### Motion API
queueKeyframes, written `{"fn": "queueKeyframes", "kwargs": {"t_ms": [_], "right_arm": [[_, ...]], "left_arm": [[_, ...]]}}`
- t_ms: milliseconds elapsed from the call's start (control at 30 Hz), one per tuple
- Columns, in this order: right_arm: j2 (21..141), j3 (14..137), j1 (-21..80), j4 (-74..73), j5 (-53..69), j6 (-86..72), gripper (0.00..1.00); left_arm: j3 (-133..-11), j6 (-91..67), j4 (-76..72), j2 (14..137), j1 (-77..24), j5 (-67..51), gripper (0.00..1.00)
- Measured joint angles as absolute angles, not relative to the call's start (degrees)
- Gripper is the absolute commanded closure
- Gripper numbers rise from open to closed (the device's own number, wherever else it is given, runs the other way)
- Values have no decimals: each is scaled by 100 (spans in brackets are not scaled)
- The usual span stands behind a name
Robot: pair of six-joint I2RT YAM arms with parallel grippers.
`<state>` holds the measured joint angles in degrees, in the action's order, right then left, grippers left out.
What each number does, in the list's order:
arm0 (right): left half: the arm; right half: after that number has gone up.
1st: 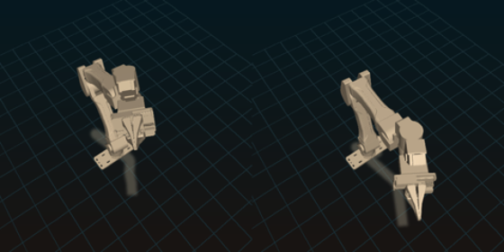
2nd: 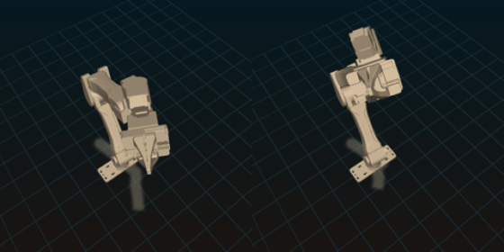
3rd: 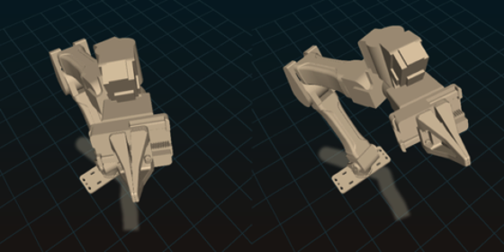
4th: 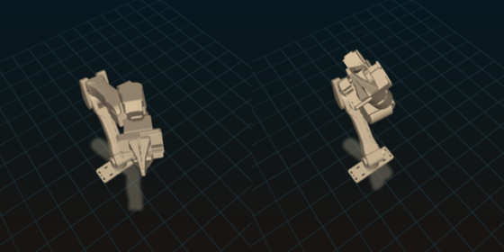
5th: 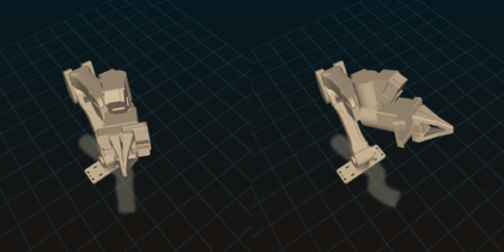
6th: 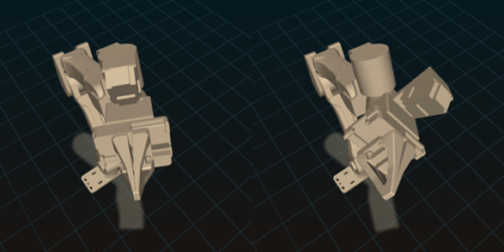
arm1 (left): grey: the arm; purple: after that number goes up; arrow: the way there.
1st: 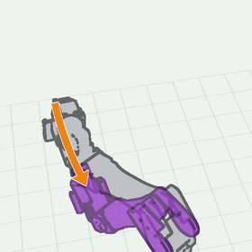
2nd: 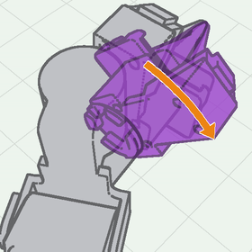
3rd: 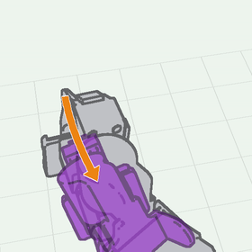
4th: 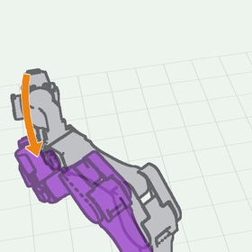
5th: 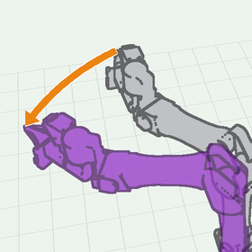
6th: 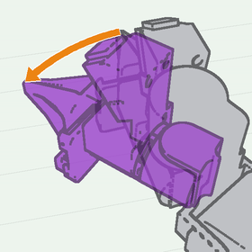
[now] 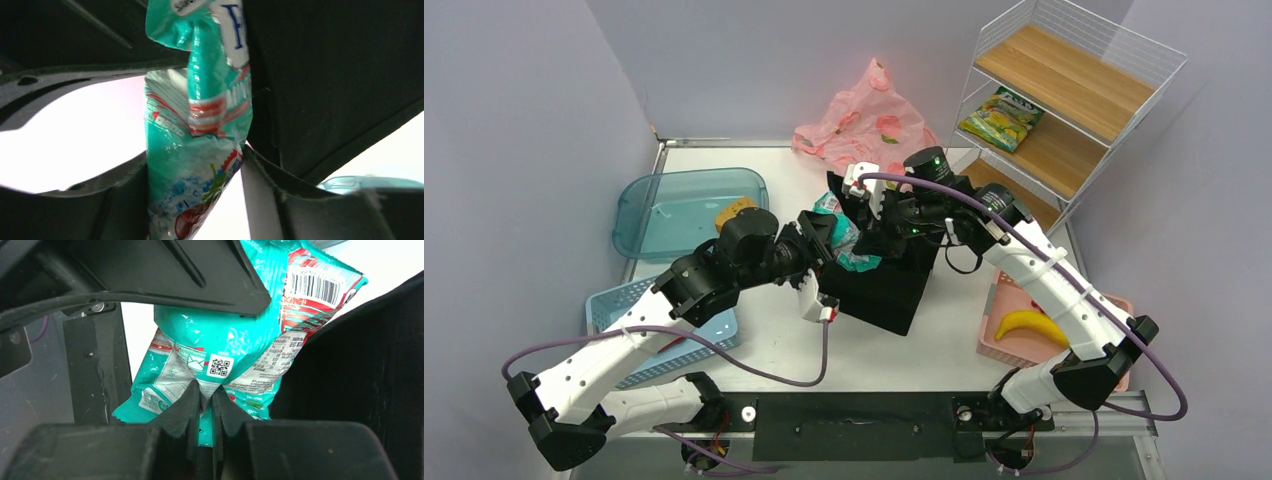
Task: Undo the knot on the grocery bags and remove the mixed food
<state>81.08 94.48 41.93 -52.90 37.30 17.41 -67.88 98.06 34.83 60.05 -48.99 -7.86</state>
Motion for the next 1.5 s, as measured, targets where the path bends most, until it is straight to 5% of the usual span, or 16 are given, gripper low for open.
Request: {"fn": "queueKeyframes", "kwargs": {"t_ms": [33, 133, 200, 300, 533, 767, 1033, 1100, 1167, 1200, 1267, 1333, 1400, 1433, 1500], "right_arm": [[8147, 9518, 4217, -5317, 3728, 1756, 96], [8230, 9721, 4259, -5371, 3629, 1828, 47], [8213, 9839, 4252, -5356, 3452, 1911, 31], [8066, 9944, 4156, -4886, 3201, 1806, 23], [7349, 10114, 3076, -3332, 2816, 939, 21], [6530, 9703, 3114, -2495, 2950, 443, 18], [6455, 9537, 3830, -2611, 3048, 460, 16], [6490, 9537, 3983, -2689, 3076, 491, 28], [6545, 9539, 4047, -2718, 3120, 497, 55], [6587, 9542, 4056, -2729, 3138, 482, 79], [6670, 9557, 4056, -2768, 3208, 432, 100], [6735, 9585, 4051, -2777, 3271, 331, 100], [6785, 9590, 3946, -2718, 3352, 123, 76], [6814, 9590, 3820, -2663, 3420, -45, 53], [6871, 9590, 3522, -2563, 3409, -368, 39]], "left_arm": [[-6772, 9800, 3409, 6001, -4899, -751, 70], [-6788, 9470, 3188, 6001, -4901, -666, 89], [-6875, 8991, 3205, 6023, -4836, -646, 100], [-7255, 7863, 3339, 6163, -4558, -972, 100], [-8165, 4132, 3170, 6370, -3100, -2550, 100], [-8025, -204, 1413, 6667, -2475, -4270, 100], [-7736, -2047, 340, 6851, -2591, -5273, 100], [-7738, -2078, 285, 6851, -2711, -5439, 100], [-7738, -2073, 281, 6853, -2827, -5588, 100], [-7738, -2073, 281, 6853, -2882, -5649, 100], [-7738, -2095, 283, 6853, -2915, -5736, 100], [-7723, -2263, 239, 6873, -2834, -5739, 100], [-7640, -2541, 43, 6886, -2749, -5769, 100], [-7594, -2679, -58, 6888, -2724, -5756, 100], [-7537, -2891, -198, 6901, -2694, -5701, 100]]}}
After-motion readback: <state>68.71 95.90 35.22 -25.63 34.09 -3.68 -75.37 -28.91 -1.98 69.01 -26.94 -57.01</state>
